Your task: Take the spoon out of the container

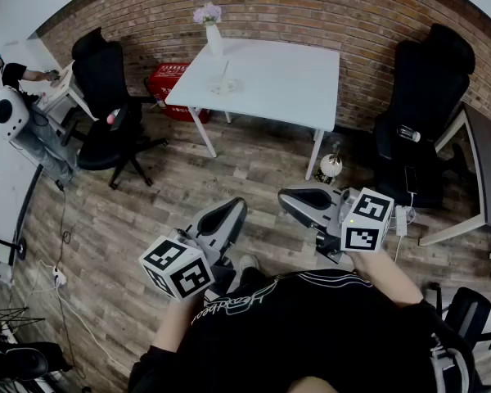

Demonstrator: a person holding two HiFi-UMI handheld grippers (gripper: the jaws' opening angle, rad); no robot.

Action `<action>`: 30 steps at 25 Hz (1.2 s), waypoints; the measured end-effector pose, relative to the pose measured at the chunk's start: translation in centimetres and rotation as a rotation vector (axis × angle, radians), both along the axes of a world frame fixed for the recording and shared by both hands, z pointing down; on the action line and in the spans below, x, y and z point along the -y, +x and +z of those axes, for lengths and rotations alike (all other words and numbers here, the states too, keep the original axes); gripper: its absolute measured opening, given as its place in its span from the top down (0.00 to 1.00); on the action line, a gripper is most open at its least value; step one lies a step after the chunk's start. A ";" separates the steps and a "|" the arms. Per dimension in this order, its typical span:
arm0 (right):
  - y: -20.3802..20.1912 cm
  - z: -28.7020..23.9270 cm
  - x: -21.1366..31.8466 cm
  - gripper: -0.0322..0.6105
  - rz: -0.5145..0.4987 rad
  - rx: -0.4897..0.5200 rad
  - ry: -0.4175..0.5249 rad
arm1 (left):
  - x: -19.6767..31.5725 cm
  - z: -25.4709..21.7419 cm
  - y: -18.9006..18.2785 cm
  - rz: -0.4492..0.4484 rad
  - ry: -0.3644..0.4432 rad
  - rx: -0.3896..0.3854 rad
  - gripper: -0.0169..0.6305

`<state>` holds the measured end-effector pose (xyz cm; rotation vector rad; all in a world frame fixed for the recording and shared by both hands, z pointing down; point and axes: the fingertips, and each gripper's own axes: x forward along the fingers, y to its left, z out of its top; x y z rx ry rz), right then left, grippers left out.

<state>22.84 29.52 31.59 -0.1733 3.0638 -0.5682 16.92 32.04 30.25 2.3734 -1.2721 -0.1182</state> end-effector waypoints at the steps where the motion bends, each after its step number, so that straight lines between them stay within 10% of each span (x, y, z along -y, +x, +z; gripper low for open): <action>1: 0.2 0.0 -0.1 0.95 0.004 -0.002 -0.002 | -0.2 -0.1 0.2 0.004 0.002 0.003 0.97; 17: 0.4 -0.1 0.6 0.95 0.011 0.073 -0.021 | 0.5 0.6 -0.1 0.018 0.008 0.040 0.97; 30: -9.9 1.8 15.0 0.95 0.087 0.032 -0.044 | 15.0 3.5 -10.8 0.084 -0.049 -0.012 0.97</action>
